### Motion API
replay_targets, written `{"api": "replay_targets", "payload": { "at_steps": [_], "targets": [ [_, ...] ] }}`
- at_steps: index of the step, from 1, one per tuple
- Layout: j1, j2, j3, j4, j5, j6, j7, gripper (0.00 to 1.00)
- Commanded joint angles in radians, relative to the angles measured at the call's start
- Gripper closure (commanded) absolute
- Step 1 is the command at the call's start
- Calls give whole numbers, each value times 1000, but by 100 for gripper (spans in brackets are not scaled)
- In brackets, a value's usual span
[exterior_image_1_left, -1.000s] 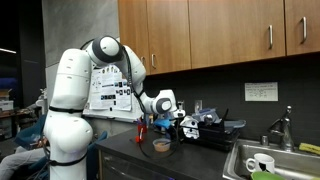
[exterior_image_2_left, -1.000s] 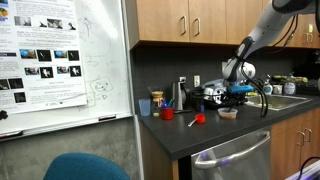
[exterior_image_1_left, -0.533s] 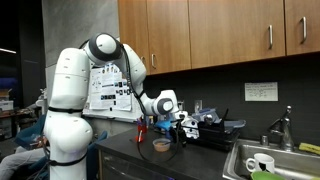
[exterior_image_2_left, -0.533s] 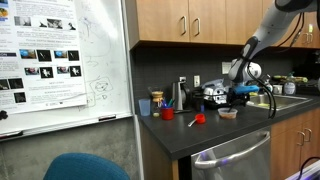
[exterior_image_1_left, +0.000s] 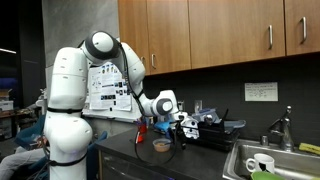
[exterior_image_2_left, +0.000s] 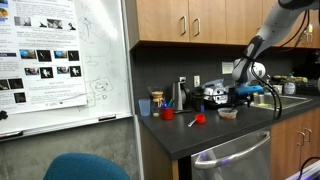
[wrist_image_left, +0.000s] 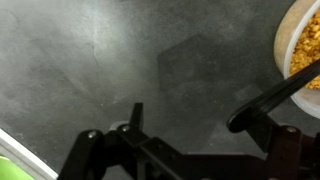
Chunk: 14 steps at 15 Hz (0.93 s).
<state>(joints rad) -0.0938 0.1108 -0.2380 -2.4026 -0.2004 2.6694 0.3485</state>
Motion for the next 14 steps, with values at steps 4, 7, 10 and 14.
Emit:
{"api": "replay_targets", "payload": {
  "at_steps": [4,7,10,14],
  "targets": [
    [-12,-104,4,-66,-75,-1,72,0],
    [-20,-147,15,-87,-84,9,87,0],
    [-31,-202,32,-112,-97,1,132,0],
    [-46,-169,49,-87,-63,1,98,0]
  ]
}}
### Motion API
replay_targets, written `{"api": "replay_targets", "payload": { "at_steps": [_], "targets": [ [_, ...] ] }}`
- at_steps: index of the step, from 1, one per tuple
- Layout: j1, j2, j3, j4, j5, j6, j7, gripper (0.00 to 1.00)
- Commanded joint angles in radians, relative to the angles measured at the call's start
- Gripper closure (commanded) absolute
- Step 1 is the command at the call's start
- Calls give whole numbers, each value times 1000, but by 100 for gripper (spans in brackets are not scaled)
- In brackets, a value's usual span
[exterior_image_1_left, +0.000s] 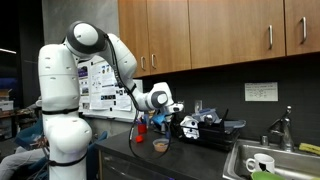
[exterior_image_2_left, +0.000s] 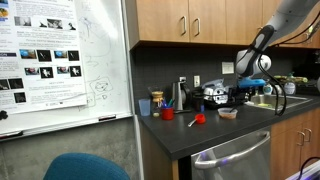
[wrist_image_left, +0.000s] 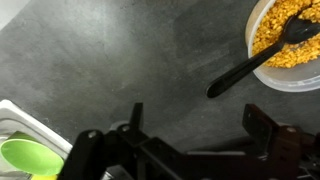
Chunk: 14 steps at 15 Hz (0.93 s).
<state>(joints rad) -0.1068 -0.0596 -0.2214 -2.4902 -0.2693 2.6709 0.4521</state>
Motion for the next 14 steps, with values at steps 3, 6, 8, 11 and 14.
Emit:
{"api": "replay_targets", "payload": {
  "at_steps": [3,6,8,11,14],
  "targets": [
    [-34,-5,34,-5,6,0,-1,0],
    [-34,-5,34,-6,6,0,0,0],
    [-25,21,45,26,37,-25,-68,0],
    [-14,61,59,90,100,-60,-207,0],
    [-15,109,68,178,93,-109,-258,0]
  ]
}}
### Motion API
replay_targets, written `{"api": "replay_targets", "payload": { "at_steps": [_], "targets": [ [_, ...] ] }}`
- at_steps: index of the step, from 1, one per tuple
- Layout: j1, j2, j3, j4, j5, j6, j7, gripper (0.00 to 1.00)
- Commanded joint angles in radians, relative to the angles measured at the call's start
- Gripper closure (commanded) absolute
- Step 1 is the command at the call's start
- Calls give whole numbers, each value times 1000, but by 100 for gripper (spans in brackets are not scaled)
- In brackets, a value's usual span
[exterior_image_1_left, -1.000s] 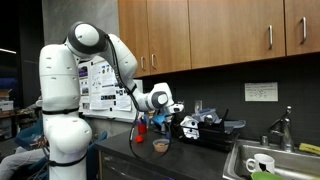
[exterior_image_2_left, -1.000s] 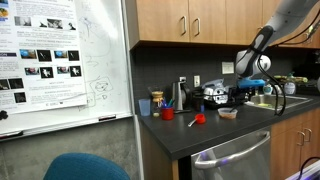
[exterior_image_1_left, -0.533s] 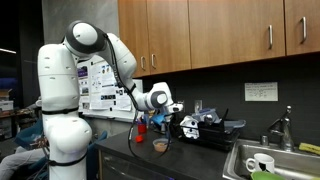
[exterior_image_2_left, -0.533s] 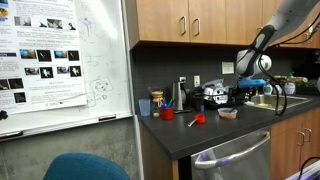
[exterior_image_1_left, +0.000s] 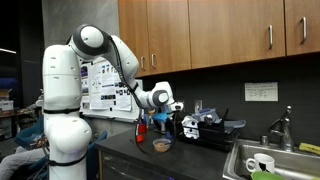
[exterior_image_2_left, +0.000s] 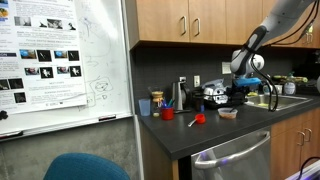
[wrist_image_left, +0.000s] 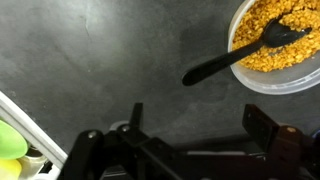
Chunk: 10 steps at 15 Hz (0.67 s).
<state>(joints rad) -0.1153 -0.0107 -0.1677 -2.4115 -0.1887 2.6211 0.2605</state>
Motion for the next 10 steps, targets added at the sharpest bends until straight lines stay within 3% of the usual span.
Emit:
{"api": "replay_targets", "payload": {
  "at_steps": [1,6,10],
  "targets": [
    [-7,75,14,127,3,-71,-83,0],
    [-19,140,9,245,25,-149,-251,0],
    [-51,116,5,252,68,-215,-446,0]
  ]
}}
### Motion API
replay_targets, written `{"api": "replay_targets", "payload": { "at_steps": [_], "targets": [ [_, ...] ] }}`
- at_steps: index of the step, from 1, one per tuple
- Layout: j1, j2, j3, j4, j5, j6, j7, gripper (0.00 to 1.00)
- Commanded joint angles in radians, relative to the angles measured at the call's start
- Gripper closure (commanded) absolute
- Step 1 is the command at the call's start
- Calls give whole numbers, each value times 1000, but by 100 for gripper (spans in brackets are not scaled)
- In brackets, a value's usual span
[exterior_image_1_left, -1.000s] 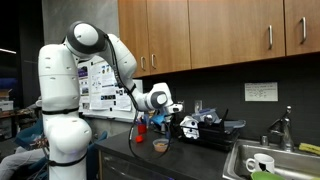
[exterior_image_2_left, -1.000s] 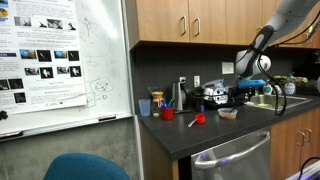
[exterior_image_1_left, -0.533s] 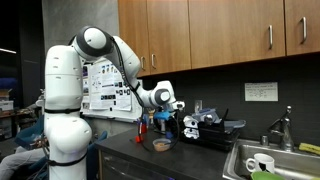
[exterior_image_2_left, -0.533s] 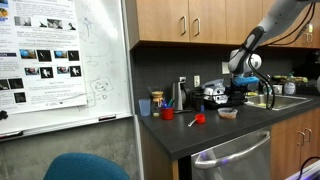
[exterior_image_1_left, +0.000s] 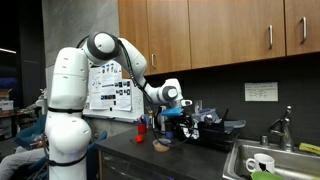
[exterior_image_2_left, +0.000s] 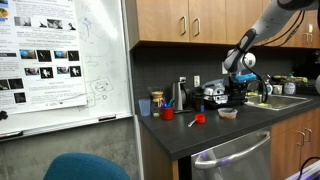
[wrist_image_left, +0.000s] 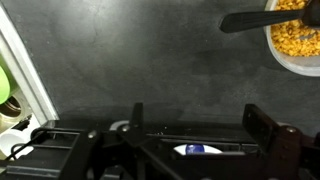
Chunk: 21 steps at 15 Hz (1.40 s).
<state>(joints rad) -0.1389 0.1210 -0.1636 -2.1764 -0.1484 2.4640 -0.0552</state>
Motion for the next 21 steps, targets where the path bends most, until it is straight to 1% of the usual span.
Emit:
{"api": "replay_targets", "payload": {
  "at_steps": [1,4,9,11,12,14,21],
  "targets": [
    [-39,-30,-3,8,30,-69,-180,0],
    [-71,-71,-17,-21,49,-119,-323,0],
    [-108,-172,-55,-106,10,-201,-562,0],
    [-113,-210,-73,-140,12,-232,-656,0],
    [-102,-137,-70,-82,23,-207,-580,0],
    [-103,-150,-77,-93,24,-210,-590,0],
    [-100,-138,-73,-89,24,-208,-585,0]
  ]
}}
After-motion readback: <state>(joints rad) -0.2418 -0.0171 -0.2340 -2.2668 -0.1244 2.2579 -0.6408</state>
